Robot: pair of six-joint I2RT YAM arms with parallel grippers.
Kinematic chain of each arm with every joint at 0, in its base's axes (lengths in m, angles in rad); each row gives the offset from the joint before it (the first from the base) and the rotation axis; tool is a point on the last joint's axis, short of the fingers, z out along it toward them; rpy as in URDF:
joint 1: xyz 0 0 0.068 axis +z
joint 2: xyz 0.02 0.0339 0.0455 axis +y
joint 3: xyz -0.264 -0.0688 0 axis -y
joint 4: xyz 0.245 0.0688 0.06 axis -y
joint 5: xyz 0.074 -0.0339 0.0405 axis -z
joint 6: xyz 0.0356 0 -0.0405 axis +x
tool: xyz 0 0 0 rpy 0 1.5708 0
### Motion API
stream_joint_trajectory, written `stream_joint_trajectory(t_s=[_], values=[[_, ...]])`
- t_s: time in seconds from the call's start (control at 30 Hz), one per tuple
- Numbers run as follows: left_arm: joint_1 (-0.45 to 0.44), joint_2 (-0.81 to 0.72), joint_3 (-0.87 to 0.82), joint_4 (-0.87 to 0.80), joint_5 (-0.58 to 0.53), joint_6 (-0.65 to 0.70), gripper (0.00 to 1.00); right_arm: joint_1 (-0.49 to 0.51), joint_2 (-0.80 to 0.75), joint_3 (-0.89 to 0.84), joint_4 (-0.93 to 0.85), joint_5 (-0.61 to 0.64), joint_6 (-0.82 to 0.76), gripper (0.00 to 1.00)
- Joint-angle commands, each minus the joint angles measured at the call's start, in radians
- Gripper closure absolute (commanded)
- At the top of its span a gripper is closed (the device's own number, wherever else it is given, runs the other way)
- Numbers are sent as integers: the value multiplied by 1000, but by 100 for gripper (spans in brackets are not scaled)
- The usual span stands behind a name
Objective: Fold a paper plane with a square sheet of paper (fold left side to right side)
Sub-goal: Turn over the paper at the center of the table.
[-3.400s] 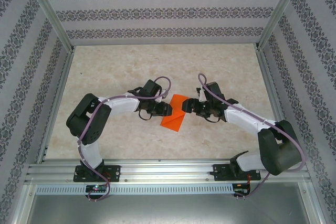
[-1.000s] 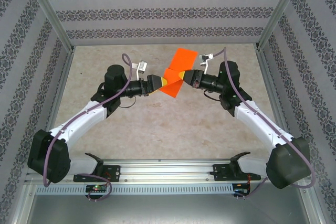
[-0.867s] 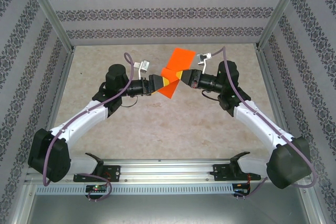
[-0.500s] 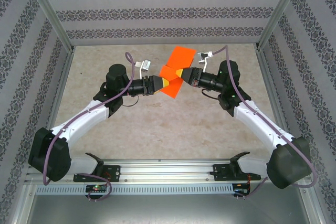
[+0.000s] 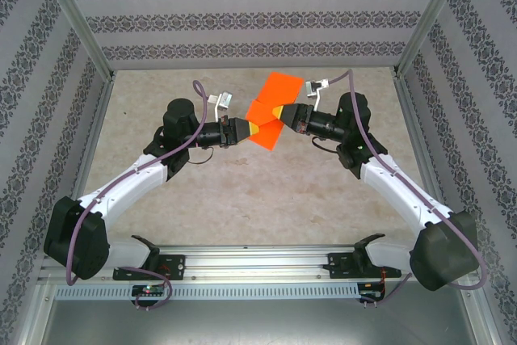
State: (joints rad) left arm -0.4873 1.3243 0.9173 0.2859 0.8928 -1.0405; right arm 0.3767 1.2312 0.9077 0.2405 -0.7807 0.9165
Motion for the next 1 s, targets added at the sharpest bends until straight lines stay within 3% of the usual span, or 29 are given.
stream_joint_trajectory(t_s=[0.0, 0.2, 0.27, 0.43, 0.5, 0.6, 0.67, 0.77, 0.87, 0.97], values=[[-11, -7, 24, -13, 11, 42, 86, -14, -21, -13, -17, -17, -11, 89], [-10, -14, 30, -65, -5, 93, 100, -43, -56, -24, -100, 4, -59, 72], [-11, -21, 37, -117, -22, 132, 100, -60, -73, -28, -153, 20, -90, 64], [-15, -48, 93, -429, -164, 351, 100, -104, -132, -2, -437, 163, -233, 45], [-27, -54, 126, -586, -264, 450, 100, -121, -154, 14, -554, 250, -285, 39], [-73, -47, 190, -821, -501, 575, 100, -150, -173, 34, -729, 416, -334, 32], [-135, -28, 242, -964, -718, 628, 100, -179, -179, 28, -815, 512, -338, 27], [-238, 41, 341, -1163, -1030, 651, 100, -233, -194, -16, -831, 522, -321, 19], [-310, 162, 445, -1334, -1246, 619, 100, -270, -223, -78, -784, 508, -282, 2], [-390, 297, 562, -1496, -1410, 550, 100, -289, -242, -103, -778, 514, -280, 2]])
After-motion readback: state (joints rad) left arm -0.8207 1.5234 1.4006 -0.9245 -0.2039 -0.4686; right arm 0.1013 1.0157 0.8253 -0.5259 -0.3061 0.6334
